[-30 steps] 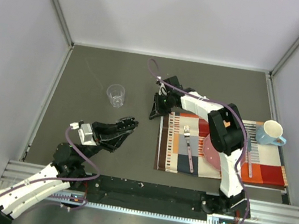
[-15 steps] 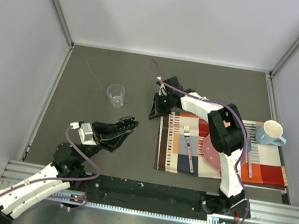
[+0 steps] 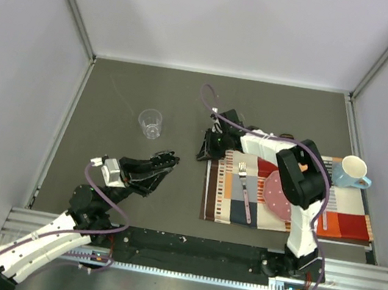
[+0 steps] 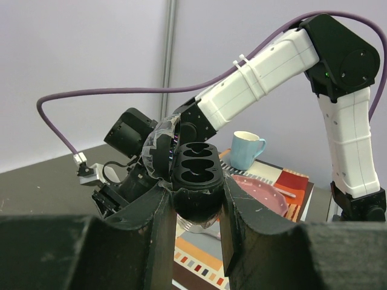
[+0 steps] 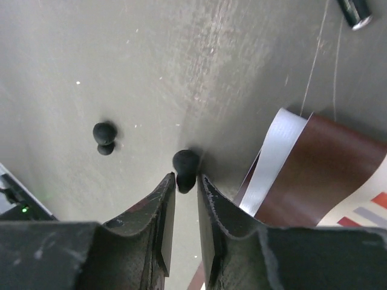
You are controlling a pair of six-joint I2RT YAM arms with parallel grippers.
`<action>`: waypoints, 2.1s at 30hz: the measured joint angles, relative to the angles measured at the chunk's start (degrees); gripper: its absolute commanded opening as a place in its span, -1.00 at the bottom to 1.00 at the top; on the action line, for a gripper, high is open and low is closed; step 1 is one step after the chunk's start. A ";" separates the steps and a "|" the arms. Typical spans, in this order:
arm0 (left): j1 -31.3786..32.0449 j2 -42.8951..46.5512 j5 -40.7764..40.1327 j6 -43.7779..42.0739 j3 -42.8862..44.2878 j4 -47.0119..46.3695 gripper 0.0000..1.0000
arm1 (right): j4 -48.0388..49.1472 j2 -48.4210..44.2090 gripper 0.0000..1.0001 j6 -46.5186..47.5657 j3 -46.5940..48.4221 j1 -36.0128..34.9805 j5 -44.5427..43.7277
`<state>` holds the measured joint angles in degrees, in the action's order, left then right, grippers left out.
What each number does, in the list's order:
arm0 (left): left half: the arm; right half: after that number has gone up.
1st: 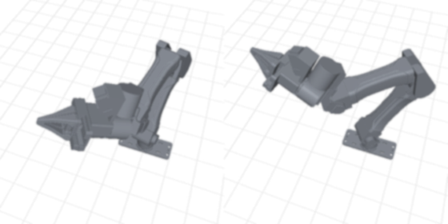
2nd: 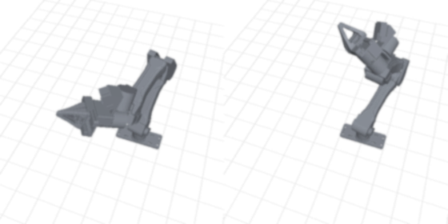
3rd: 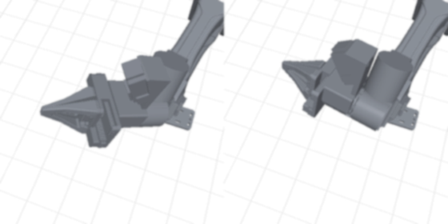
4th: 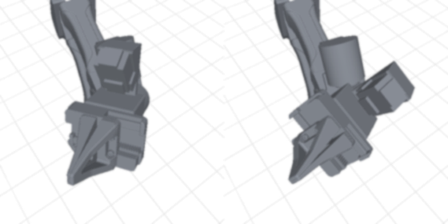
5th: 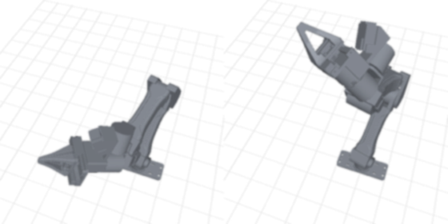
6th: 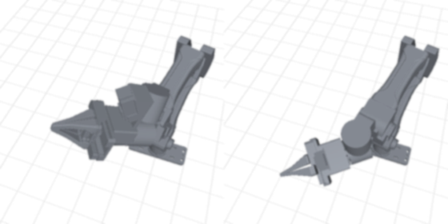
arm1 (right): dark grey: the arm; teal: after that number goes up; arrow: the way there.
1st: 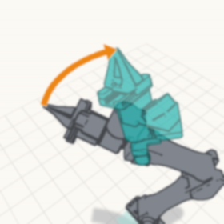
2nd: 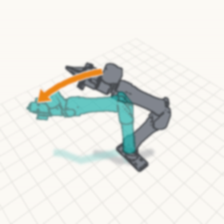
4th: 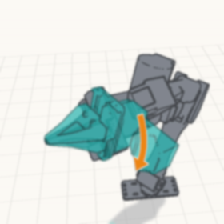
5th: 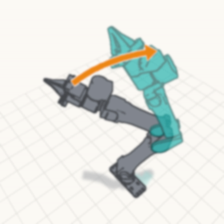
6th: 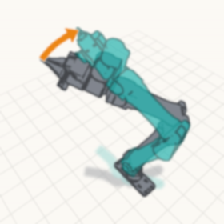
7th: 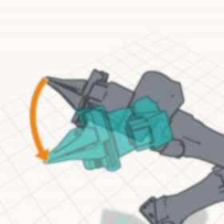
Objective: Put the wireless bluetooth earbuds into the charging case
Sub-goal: Pick up the earbud from the center of the board.
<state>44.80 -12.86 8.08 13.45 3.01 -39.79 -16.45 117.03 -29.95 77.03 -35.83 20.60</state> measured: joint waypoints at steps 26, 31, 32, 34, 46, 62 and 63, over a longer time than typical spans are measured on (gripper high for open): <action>0.00 -0.04 0.00 0.42 0.00 0.02 -1.00 | 1.70 -0.94 -0.64 -5.22 -2.45 0.66 0.87; 0.00 -0.04 0.00 0.42 0.00 0.02 -1.00 | 1.77 -0.94 -0.54 -5.40 -2.56 0.72 0.83; 0.00 -0.04 0.00 0.42 0.00 0.02 -1.00 | 1.88 -0.94 -0.54 -5.57 -2.64 0.72 0.85; 0.00 -0.04 -0.02 0.42 0.00 0.02 -1.00 | 2.14 -0.94 -0.53 -5.90 -2.75 0.76 1.09; 0.00 -0.42 -0.04 0.42 0.00 0.07 -1.00 | 2.47 -0.94 -0.37 -6.23 -2.75 1.25 2.03; 0.00 -0.52 -0.22 0.42 0.00 0.04 -1.00 | 2.34 -0.98 -0.49 -6.16 -2.80 1.97 1.77; 0.00 -0.57 -0.22 0.42 0.00 0.07 -1.00 | 2.34 -1.03 -0.52 -6.14 -2.80 1.99 1.75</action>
<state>44.80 -13.43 7.86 13.87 3.01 -39.72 -14.11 116.01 -36.10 74.24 -33.85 22.35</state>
